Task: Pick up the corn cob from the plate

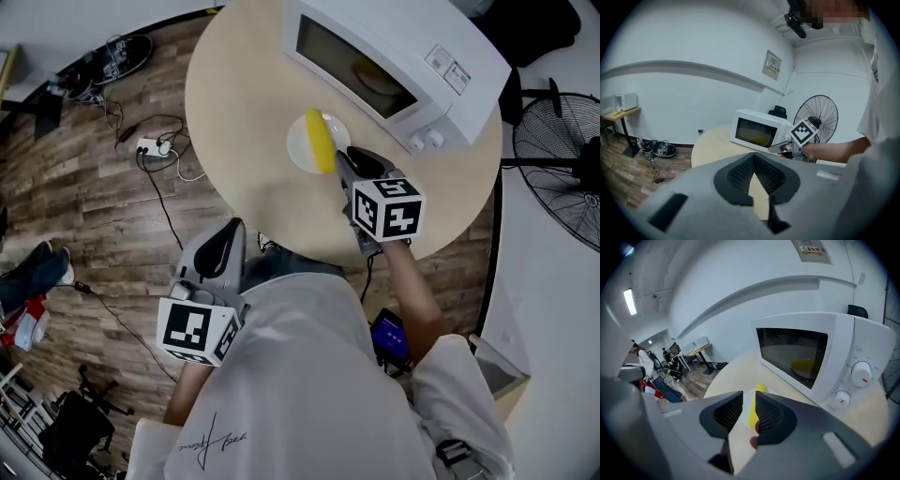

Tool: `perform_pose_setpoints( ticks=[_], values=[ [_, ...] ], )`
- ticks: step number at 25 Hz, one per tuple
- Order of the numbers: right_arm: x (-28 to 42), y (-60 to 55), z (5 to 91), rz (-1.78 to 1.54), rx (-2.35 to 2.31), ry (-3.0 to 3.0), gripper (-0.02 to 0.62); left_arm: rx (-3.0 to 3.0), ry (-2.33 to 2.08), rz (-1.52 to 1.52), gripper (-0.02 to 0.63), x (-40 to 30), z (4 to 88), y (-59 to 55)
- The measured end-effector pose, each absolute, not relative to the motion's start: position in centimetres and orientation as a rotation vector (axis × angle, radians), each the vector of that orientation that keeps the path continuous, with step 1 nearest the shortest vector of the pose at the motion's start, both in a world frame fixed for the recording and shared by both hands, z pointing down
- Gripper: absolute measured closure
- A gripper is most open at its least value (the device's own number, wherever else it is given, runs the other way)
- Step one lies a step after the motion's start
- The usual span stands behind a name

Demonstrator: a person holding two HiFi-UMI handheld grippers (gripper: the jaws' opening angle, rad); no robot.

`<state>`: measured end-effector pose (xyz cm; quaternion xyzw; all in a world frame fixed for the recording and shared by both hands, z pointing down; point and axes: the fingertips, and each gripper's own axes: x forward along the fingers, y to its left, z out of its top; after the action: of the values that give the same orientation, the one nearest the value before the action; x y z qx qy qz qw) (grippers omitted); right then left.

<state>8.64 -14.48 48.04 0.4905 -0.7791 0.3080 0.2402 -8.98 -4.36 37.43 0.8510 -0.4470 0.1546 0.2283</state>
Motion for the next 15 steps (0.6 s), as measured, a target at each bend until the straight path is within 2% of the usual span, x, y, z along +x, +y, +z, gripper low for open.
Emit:
perform_pose_setpoints(
  ticks=[6,15],
  values=[
    [8.8,-15.3,49.5,0.855,1.318,-2.106,0.482,2.329,-1.238,0.432,0.606,-9.0,37.8,-4.6],
    [8.8,-16.3,51.8,0.898,1.268,-2.068,0.412,2.312,-1.248,0.437,0.606,-9.2,38.1,-4.8]
  ],
)
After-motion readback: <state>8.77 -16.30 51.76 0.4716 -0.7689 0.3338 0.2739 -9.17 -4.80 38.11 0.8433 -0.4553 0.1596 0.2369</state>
